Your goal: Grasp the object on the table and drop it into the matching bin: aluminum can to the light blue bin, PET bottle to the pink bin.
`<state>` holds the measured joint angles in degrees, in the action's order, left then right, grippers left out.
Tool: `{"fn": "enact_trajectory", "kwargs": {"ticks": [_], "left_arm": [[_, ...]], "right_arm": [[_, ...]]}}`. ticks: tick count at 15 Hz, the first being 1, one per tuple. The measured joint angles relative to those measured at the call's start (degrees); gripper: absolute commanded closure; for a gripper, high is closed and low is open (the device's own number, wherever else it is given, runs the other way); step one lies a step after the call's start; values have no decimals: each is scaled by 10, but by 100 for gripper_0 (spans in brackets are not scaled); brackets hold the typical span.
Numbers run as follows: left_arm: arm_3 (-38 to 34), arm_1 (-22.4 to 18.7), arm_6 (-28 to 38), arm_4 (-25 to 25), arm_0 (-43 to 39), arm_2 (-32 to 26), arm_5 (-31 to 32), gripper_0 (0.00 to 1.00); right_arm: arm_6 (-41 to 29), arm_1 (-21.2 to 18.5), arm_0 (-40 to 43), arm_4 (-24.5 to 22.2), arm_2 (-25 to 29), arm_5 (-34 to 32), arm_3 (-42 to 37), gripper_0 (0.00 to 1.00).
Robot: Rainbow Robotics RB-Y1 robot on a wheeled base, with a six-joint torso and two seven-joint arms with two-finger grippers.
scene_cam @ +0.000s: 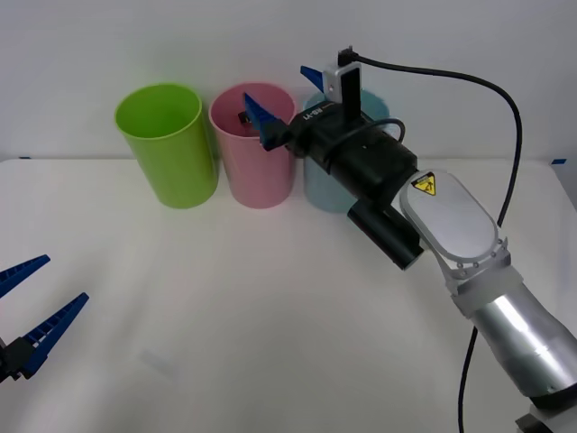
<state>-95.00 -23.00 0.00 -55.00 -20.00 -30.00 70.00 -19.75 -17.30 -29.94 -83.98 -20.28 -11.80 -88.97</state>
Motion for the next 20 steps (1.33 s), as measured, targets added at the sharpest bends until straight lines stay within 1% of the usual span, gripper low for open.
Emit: {"fn": "enact_trajectory", "kwargs": {"ticks": [3,5,7,11,13,16,20], "left_arm": [[0,0,0,0,0,0,0,0],[0,0,0,0,0,0,0,0],[0,0,0,0,0,0,0,0],[0,0,0,0,0,0,0,0],[0,0,0,0,0,0,0,0],[0,0,0,0,0,0,0,0],[0,0,0,0,0,0,0,0]], "right_arm": [[-1,-49,81,0,5,-25,-93,0],[3,-73,145,0,30,-64,-153,0],[8,-86,217,0,72,-118,-210,0],[23,-90,340,7,154,-212,-292,0],[46,-90,388,25,185,-243,-310,0],[122,-90,456,68,231,-285,-313,0],[196,-89,543,118,302,-348,-313,0]]}}
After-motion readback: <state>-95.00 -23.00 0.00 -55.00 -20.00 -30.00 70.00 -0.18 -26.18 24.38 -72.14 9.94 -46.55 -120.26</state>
